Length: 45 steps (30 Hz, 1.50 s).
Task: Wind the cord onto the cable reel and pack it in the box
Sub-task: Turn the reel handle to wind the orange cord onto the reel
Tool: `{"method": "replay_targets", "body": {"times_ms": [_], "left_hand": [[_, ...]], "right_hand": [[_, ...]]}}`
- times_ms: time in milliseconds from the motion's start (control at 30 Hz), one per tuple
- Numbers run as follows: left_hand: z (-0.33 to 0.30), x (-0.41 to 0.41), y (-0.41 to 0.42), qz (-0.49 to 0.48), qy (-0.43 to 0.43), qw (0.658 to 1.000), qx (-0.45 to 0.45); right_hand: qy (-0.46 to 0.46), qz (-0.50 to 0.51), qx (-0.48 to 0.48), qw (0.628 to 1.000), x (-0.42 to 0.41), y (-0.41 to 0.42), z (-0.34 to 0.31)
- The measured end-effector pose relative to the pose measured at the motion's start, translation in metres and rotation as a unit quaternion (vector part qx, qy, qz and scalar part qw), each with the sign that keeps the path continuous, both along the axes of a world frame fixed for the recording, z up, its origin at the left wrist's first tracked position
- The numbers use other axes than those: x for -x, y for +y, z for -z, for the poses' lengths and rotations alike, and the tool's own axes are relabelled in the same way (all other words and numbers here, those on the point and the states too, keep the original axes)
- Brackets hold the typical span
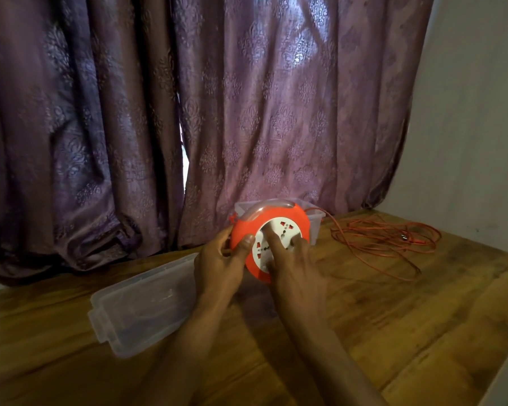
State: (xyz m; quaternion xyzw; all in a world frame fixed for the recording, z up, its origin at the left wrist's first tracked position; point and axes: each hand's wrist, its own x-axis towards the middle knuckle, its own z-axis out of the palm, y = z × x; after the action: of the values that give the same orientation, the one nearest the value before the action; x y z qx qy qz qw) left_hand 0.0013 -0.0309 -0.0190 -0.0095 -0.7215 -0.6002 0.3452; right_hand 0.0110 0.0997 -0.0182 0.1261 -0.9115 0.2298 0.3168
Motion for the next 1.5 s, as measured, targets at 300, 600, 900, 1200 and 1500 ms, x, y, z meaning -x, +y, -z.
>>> {"method": "replay_targets", "body": {"times_ms": [300, 600, 900, 1200, 1500], "left_hand": [[0.013, 0.012, 0.019, -0.008, 0.019, 0.998, 0.062], [0.017, 0.013, 0.014, -0.009, 0.02, 1.0, 0.01], [0.006, 0.014, 0.009, 0.032, 0.013, 0.999, -0.008], [0.007, 0.015, 0.011, 0.044, 0.0, 0.999, -0.011], [0.012, 0.01, 0.02, 0.019, 0.008, 0.999, 0.034]], "right_hand": [[-0.052, -0.001, 0.254, 0.966, 0.011, 0.02, 0.006], [-0.028, -0.063, 0.3, 0.951, 0.013, 0.016, 0.016], [-0.008, -0.096, 0.087, 0.991, 0.001, 0.016, 0.005], [-0.012, -0.028, 0.005, 1.0, 0.0, 0.019, 0.005], [0.004, 0.015, 0.152, 0.988, 0.009, 0.027, 0.013]]}}
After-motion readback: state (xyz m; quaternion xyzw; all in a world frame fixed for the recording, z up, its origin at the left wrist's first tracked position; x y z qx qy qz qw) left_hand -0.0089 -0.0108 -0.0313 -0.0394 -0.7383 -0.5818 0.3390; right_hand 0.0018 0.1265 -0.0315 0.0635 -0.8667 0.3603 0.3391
